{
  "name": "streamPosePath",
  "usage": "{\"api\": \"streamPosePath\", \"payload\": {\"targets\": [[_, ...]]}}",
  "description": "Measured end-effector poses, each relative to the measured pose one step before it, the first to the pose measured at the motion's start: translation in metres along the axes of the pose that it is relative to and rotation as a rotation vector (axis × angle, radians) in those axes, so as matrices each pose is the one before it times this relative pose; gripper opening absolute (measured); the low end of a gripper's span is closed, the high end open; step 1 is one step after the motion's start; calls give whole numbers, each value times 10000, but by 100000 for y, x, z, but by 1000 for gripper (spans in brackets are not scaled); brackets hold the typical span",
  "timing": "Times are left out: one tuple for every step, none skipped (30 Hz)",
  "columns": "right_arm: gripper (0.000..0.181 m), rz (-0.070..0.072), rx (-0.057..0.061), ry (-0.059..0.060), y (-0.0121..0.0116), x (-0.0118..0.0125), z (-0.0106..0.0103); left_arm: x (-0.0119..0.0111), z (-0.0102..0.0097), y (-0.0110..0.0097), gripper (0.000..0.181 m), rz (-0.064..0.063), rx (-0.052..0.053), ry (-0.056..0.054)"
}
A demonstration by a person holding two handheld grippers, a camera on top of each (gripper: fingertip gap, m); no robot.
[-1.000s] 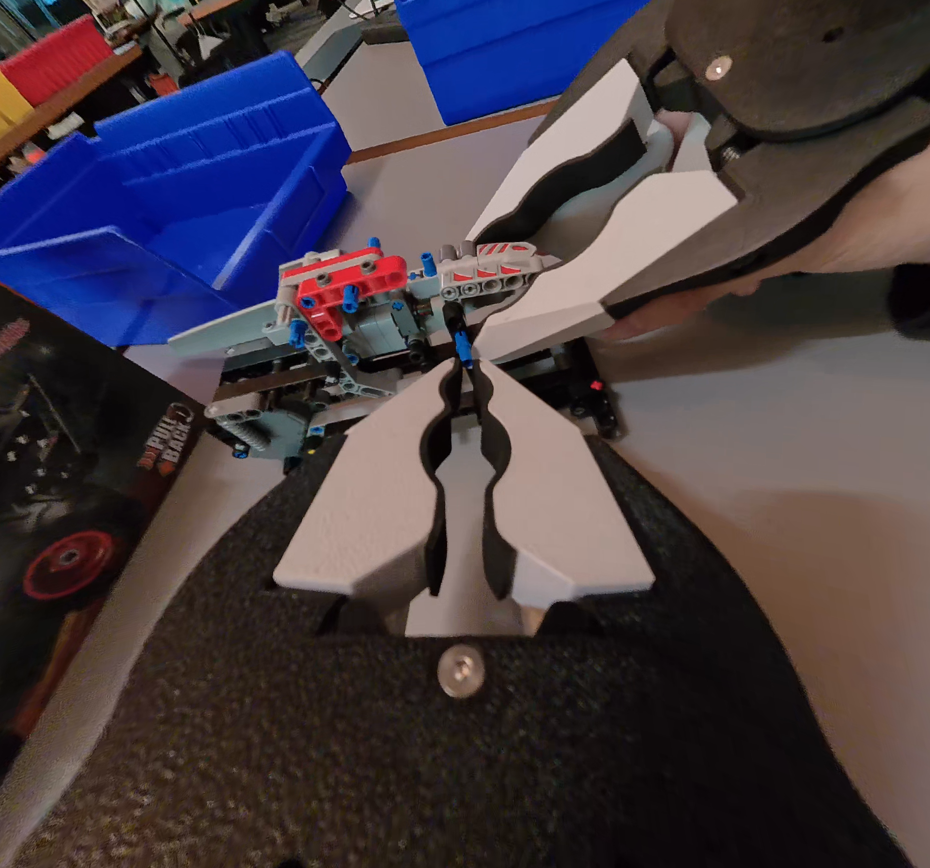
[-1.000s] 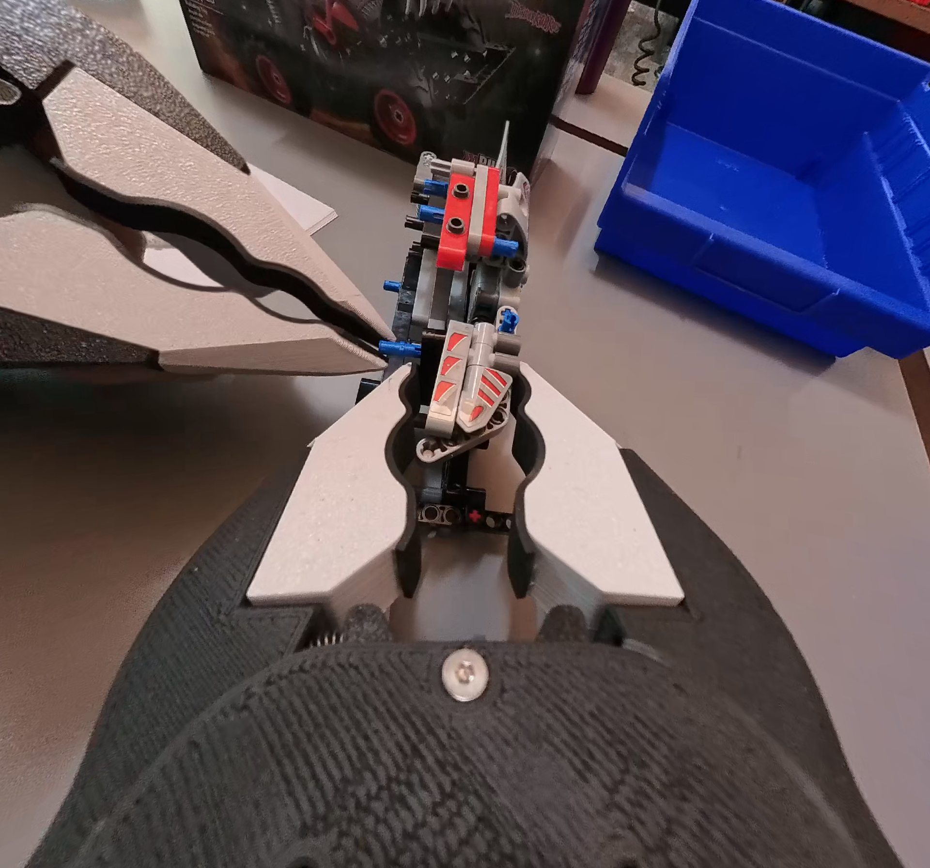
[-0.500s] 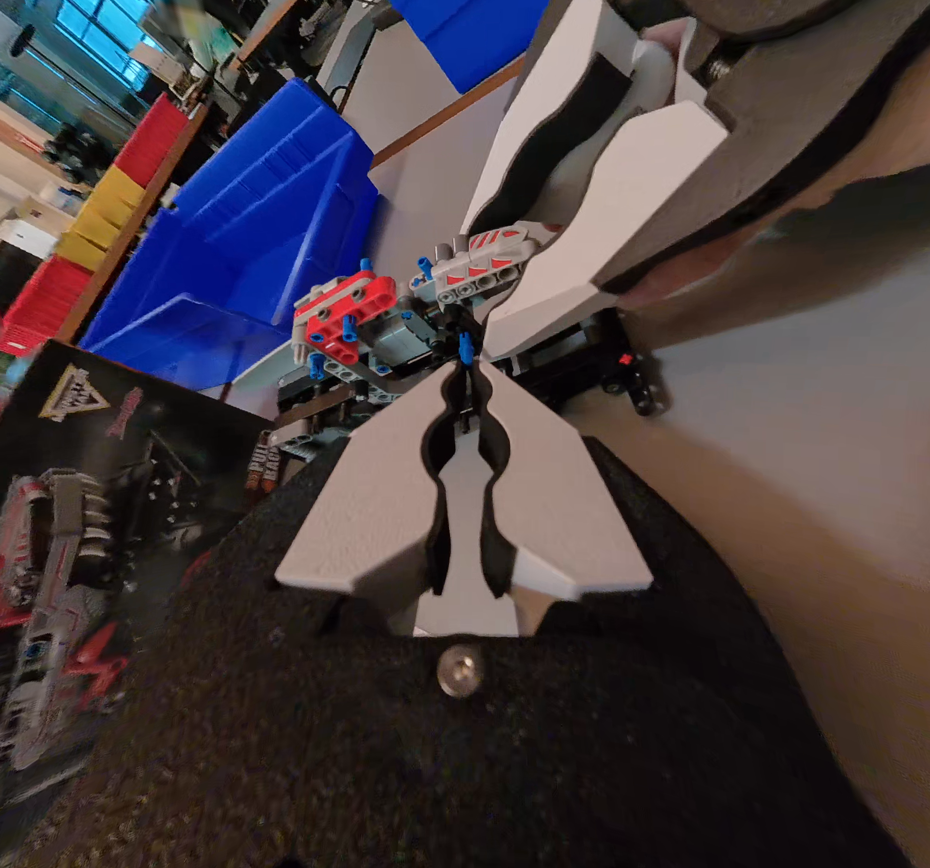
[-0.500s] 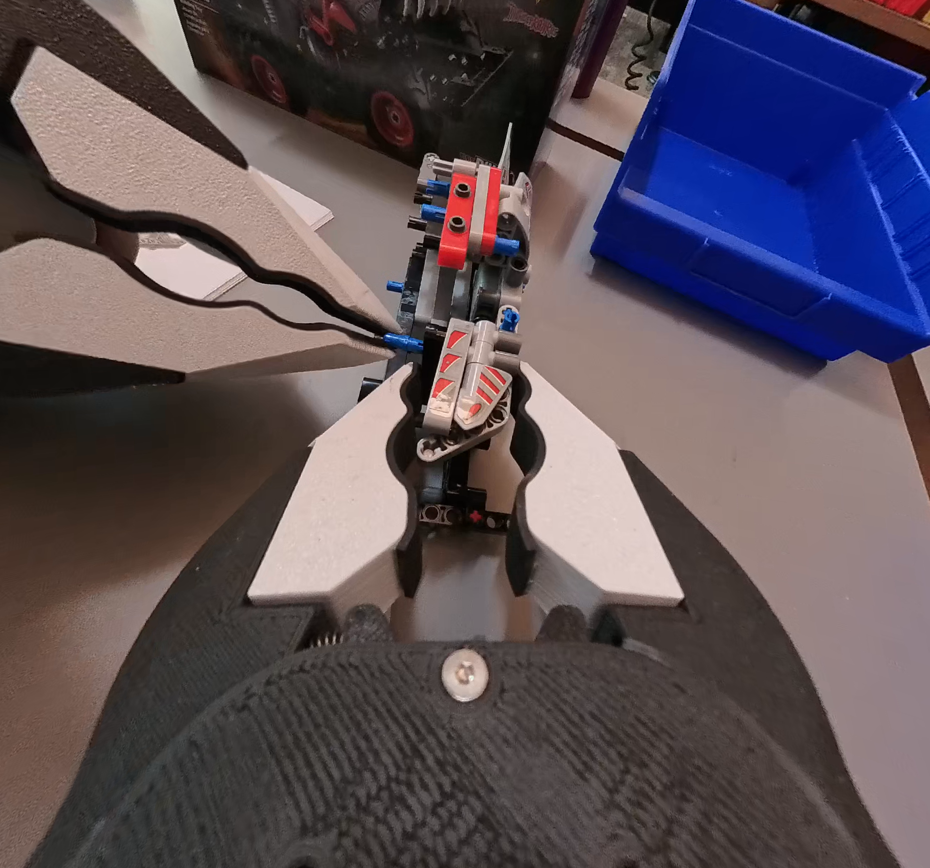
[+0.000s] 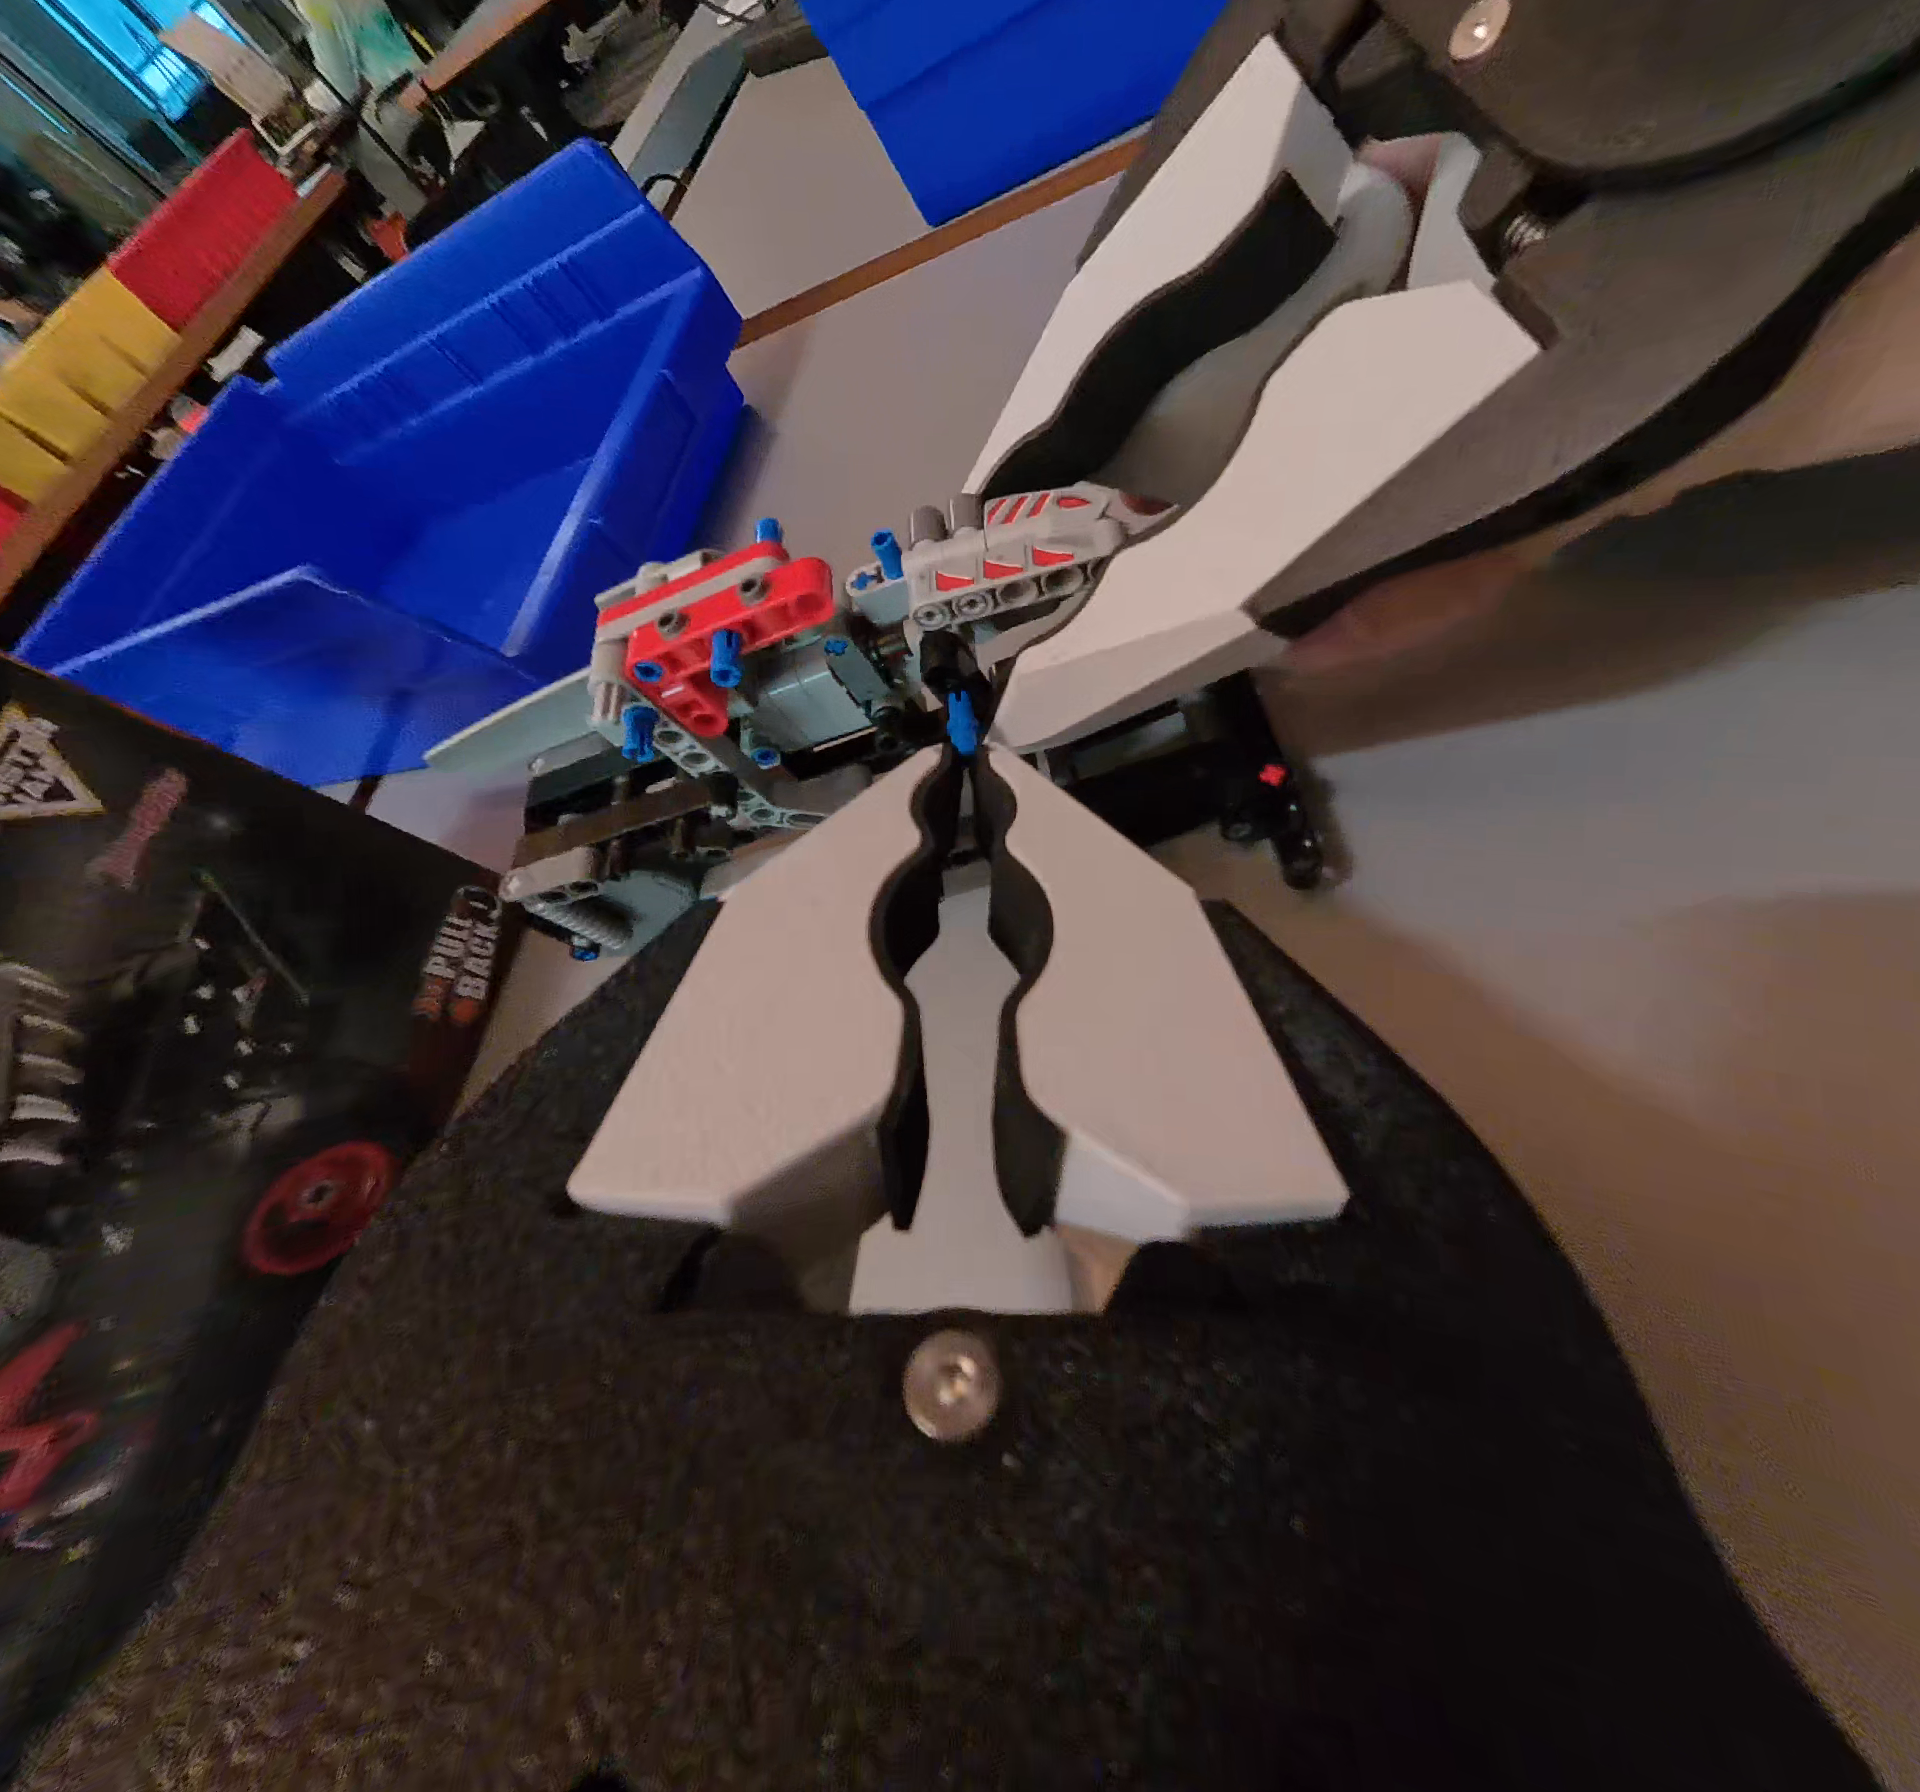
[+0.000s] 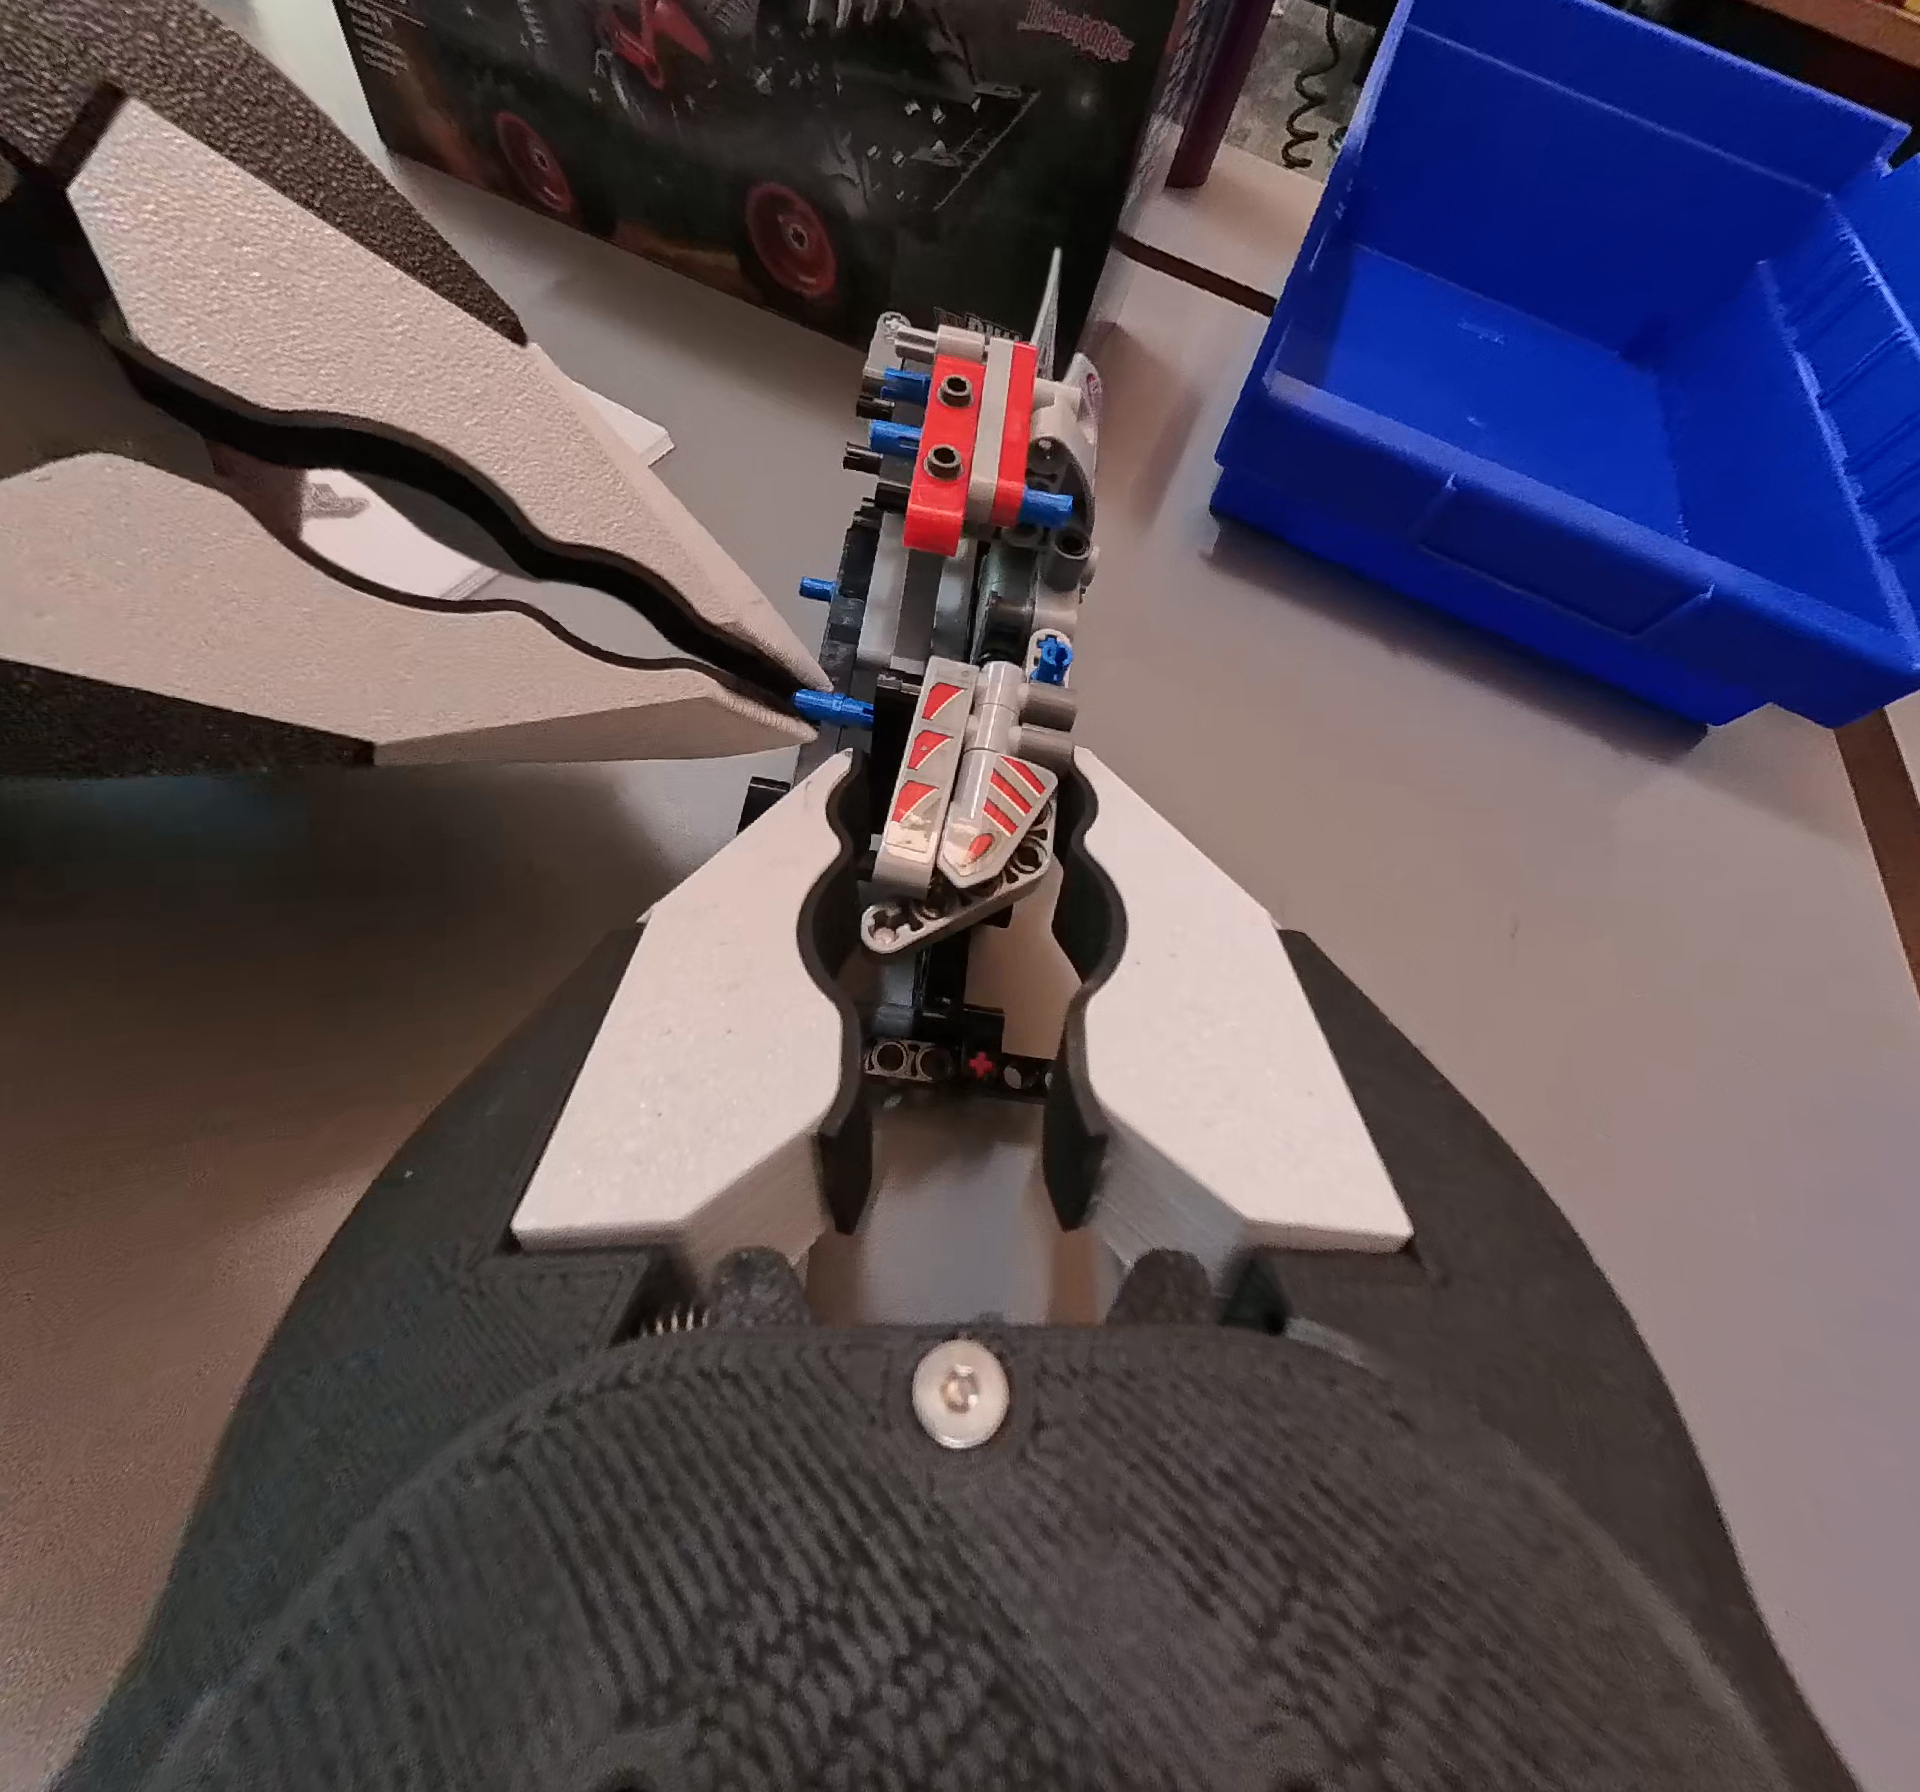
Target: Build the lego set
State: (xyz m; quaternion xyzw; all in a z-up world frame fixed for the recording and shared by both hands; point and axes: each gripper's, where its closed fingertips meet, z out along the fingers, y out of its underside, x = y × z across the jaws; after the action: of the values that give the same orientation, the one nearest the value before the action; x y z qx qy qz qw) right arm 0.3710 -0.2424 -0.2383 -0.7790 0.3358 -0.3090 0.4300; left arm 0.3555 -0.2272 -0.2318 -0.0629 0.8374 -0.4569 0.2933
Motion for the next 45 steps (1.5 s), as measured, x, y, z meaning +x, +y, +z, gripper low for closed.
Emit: {"api": "streamPosePath", "payload": {"targets": [[33,17,-3,-22,17,15,-2,32,-7,12,0,-312,40,142],[33,43,-19,8,27,47,14,65,-2,-5,0,-429,117,184],[33,4,4,-20,-8,-26,-14,81,-27,9,0,-316,129,176],[34,54,15,-120,-6,-74,-34,145,-89,-5,0,-260,96,202],[33,36,-2,-73,4,-49,4,87,-71,12,0,-243,54,126],[33,-43,2,36,2,6,8,9,-15,23,1,-208,44,54],[34,-18,2,17,-6,9,-4,-13,6,0,1,-77,22,20],[34,14,0,-19,0,-3,13,56,19,-162,5,-18,81,38],[34,-4,1,2,-3,-8,-2,88,-41,-365,7,-59,214,33],[34,-9,-2,7,1,3,-4,128,-55,-196,6,-39,99,47],[34,0,6,-4,-2,-4,-8,-132,-12,30,2,83,-33,-113],[34,-11,-1,7,-4,-3,1,-30,-7,12,2,84,-8,-35],[34,-7,0,11,4,12,9,4,5,1,2,-26,-4,-13],[34,8,-3,7,1,10,6,-34,25,22,2,39,-23,-45],[34,-7,-3,17,5,12,12,-46,-4,42,2,105,-46,-63],[34,8,-1,7,-7,6,-5,-5,6,114,3,123,-85,-74],[34,22,-1,-14,9,13,3,-26,50,199,7,99,-108,-95],[34,22,-2,-19,0,-5,-5,29,71,180,8,56,-78,-48],[34,4,-2,-5,2,-10,-1,53,36,53,2,5,-17,-23],[34,-5,2,6,-3,11,2,-77,-1,-10,1,27,-5,-75],[34,13,1,-14,4,-7,-1,-46,4,-15,1,27,8,-52],[34,14,2,-18,-7,-12,-5,-24,-9,-1,1,53,12,-43],[34,-11,3,-4,-6,-12,-1,-1,-18,-5,1,58,14,-36],[34,-23,5,9,-3,-14,0,10,-10,-12,1,61,14,-30],[34,-54,10,17,-24,-32,12,-7,-30,-22,1,65,22,-37],[35,-98,10,34,-20,-39,22,-13,-30,-7,1,67,16,-44],[35,-88,7,34,-30,2,43,-23,-15,6,1,90,-2,-60],[35,6,-1,-17,-9,-4,30,-64,6,9,0,114,-6,-79],[34,86,3,-86,0,-20,-5,-23,7,-6,0,174,1,-87],[34,79,5,-81,-6,-24,-32,-36,0,-30,0,241,3,-128],[34,10,1,-18,3,-24,-4,-40,4,-11,0,251,-21,-154],[33,-30,3,12,-7,-21,8,-35,-7,-15,0,130,-21,-64],[33,-37,15,14,-17,-31,-6,-11,-3,-2,0,-165,22,102],[33,-28,18,0,-27,-28,-3,-11,-13,9,0,-516,47,262],[33,-13,-4,6,7,-19,1,14,7,28,0,-736,-22,402],[34,9,-1,-10,3,-7,2,45,8,-32,0,-949,-8,496],[33,37,-13,-41,15,-6,7,-13,4,-16,0,-550,0,371],[33,3,-18,2,20,-4,17,-1,16,-6,0,-153,-4,146],[33,1,-16,20,18,22,18,-16,27,1,0,391,7,-156],[33,44,-7,-19,14,15,-8,-25,53,39,0,1016,-35,-410],[33,37,-3,-36,0,-3,-10,-36,8,-14,0,1083,-150,-438],[33,17,-4,-4,3,20,-7,12,-2,-51,0,753,-152,-267],[33,-27,-4,32,6,12,-1,-16,20,-1,0,475,-61,-165],[33,-11,2,0,1,-16,8,-10,-1,10,0,392,-18,-92],[33,-15,1,5,-4,-10,-5,-10,-13,-9,0,287,-49,-38]]}}
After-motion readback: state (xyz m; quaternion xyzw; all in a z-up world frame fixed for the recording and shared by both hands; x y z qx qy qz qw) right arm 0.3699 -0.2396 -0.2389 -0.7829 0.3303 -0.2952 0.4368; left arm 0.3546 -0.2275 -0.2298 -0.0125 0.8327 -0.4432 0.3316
